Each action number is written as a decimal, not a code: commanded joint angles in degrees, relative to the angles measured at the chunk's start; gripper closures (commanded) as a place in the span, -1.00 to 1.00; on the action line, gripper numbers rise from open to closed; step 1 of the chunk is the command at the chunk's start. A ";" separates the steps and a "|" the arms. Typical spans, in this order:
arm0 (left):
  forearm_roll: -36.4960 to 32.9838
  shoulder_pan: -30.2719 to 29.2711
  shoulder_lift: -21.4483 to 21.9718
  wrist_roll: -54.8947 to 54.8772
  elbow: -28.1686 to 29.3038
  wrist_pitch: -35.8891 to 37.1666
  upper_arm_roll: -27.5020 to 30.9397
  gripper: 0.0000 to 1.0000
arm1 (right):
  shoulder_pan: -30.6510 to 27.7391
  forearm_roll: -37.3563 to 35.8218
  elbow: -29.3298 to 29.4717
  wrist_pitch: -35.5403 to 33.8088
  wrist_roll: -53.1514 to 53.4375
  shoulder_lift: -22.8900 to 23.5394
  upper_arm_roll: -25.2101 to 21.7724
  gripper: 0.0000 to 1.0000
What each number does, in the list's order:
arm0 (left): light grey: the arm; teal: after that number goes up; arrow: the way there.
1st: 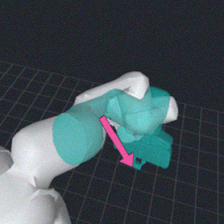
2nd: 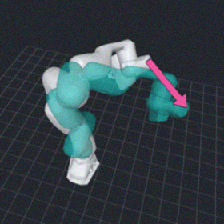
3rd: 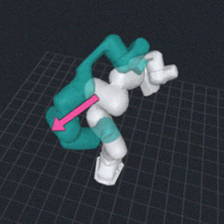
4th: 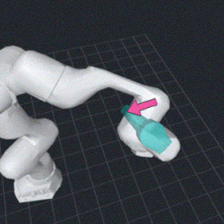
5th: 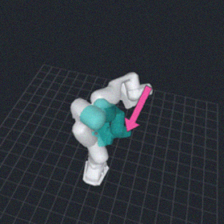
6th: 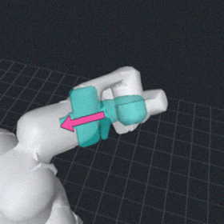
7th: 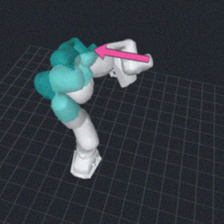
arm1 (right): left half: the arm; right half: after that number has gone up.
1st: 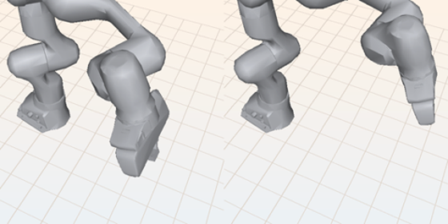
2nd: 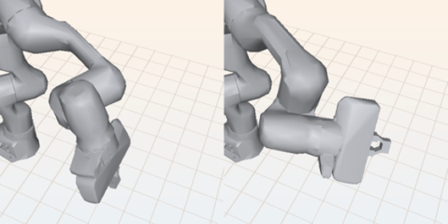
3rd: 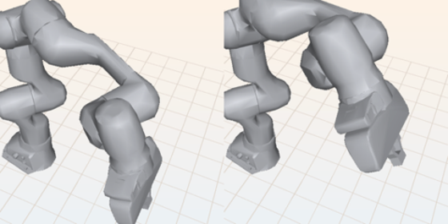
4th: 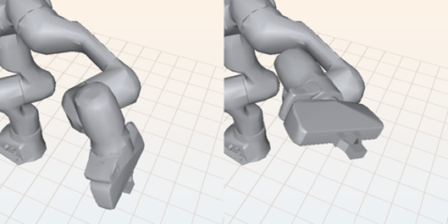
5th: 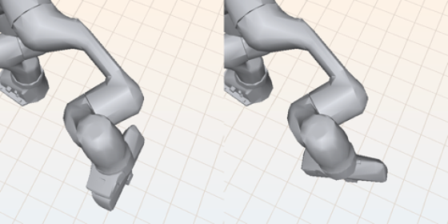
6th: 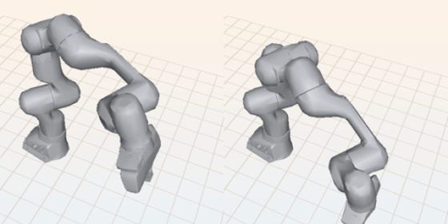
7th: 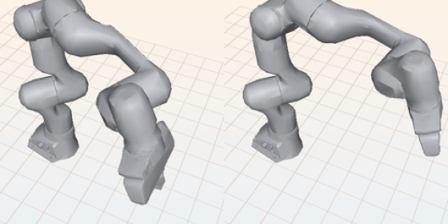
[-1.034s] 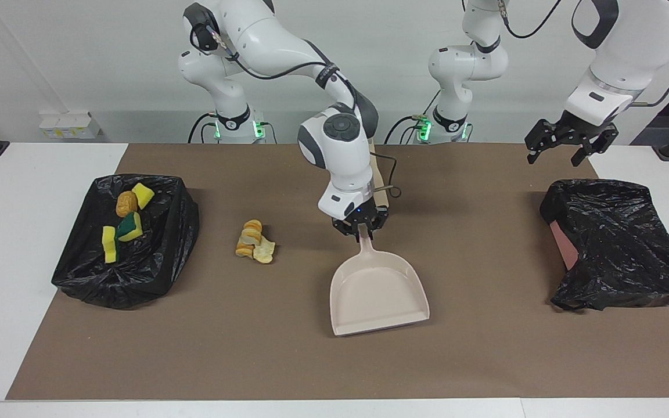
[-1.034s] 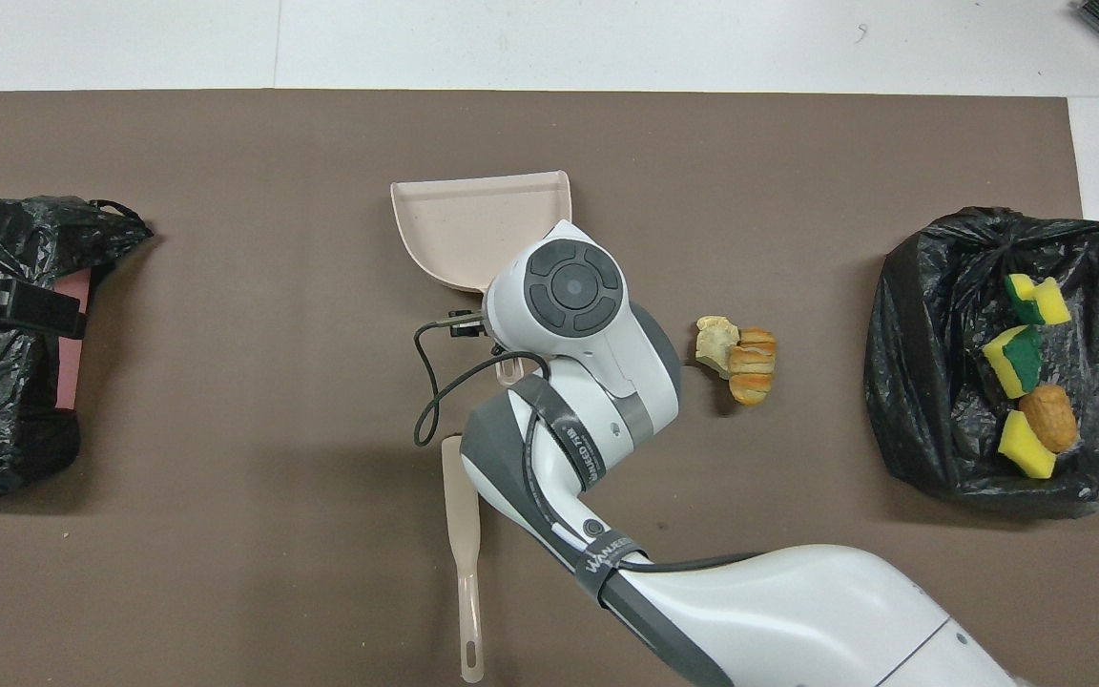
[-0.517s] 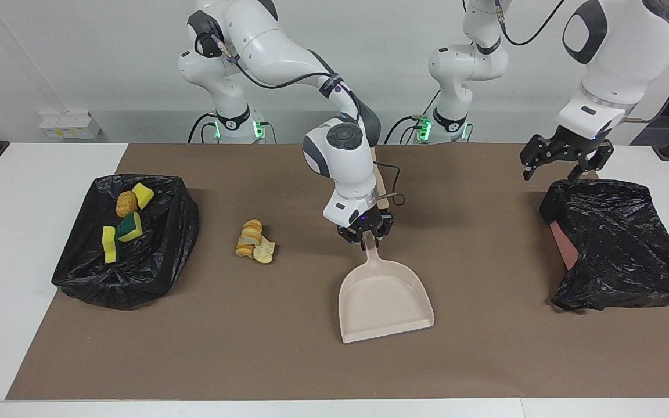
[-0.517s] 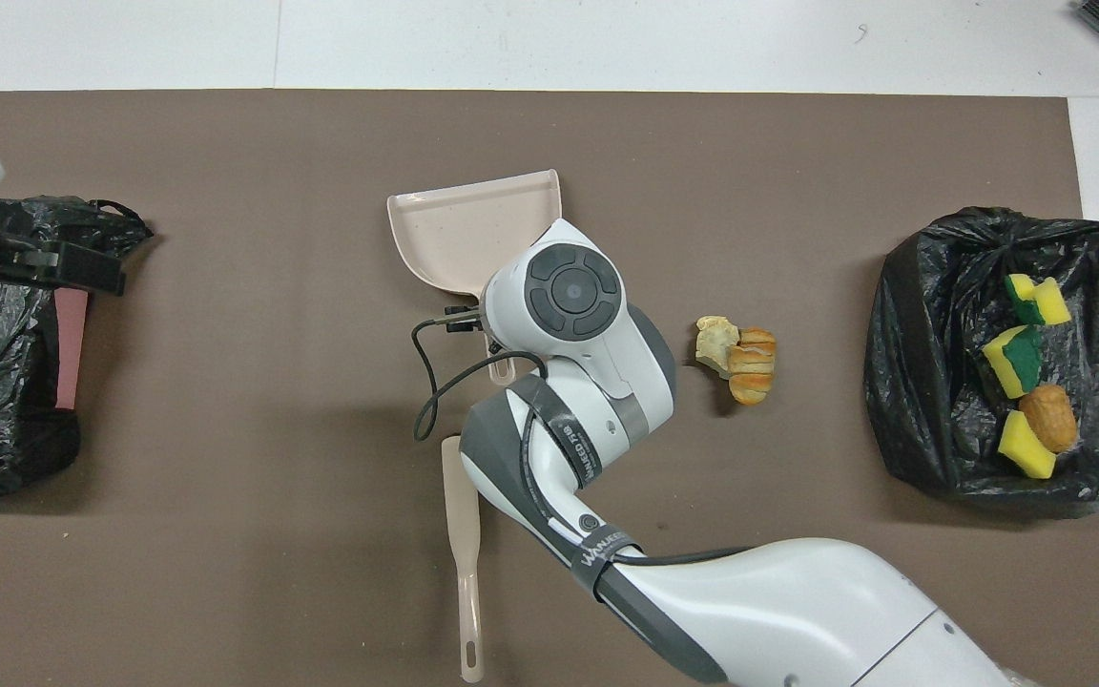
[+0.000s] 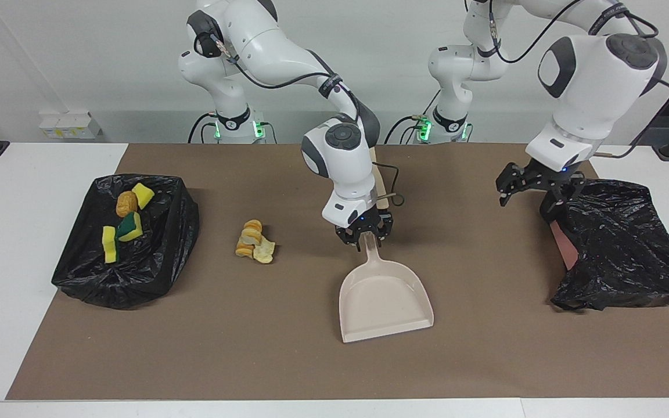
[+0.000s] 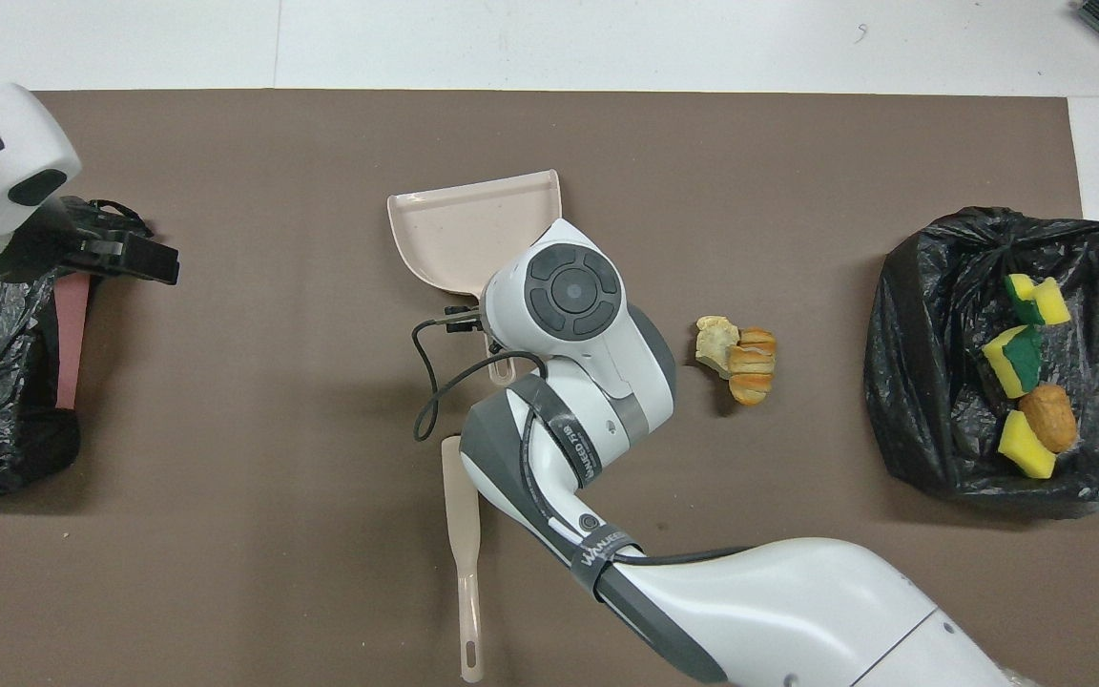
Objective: Sweep and dump trash in bin
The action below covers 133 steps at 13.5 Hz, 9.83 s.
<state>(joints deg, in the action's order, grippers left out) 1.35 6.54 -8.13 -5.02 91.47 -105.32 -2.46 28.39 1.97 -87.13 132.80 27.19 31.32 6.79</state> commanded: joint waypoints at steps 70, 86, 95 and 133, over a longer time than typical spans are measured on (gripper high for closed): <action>-5.92 18.15 0.57 -47.28 21.03 -7.80 0.61 1.00 | -20.46 -4.77 -37.94 -25.39 -9.85 -41.08 0.06 1.00; -8.73 21.15 3.29 -44.38 28.24 -15.44 0.61 1.00 | -15.30 -1.64 -34.78 -16.96 -9.88 -25.61 0.50 1.00; -8.73 20.97 2.85 -45.43 32.63 -24.83 0.53 1.00 | -6.60 19.36 -34.60 -14.50 -11.63 -25.87 0.59 1.00; 10.17 -19.52 0.04 -98.67 6.55 1.41 0.79 1.00 | 13.79 15.00 -48.48 -7.74 16.23 -35.10 1.47 0.63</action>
<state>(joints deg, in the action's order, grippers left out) 10.36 -9.04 -7.37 -99.50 101.95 -108.17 -1.16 42.42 16.78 -132.72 122.68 43.93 -2.56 8.07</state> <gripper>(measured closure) 0.687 0.736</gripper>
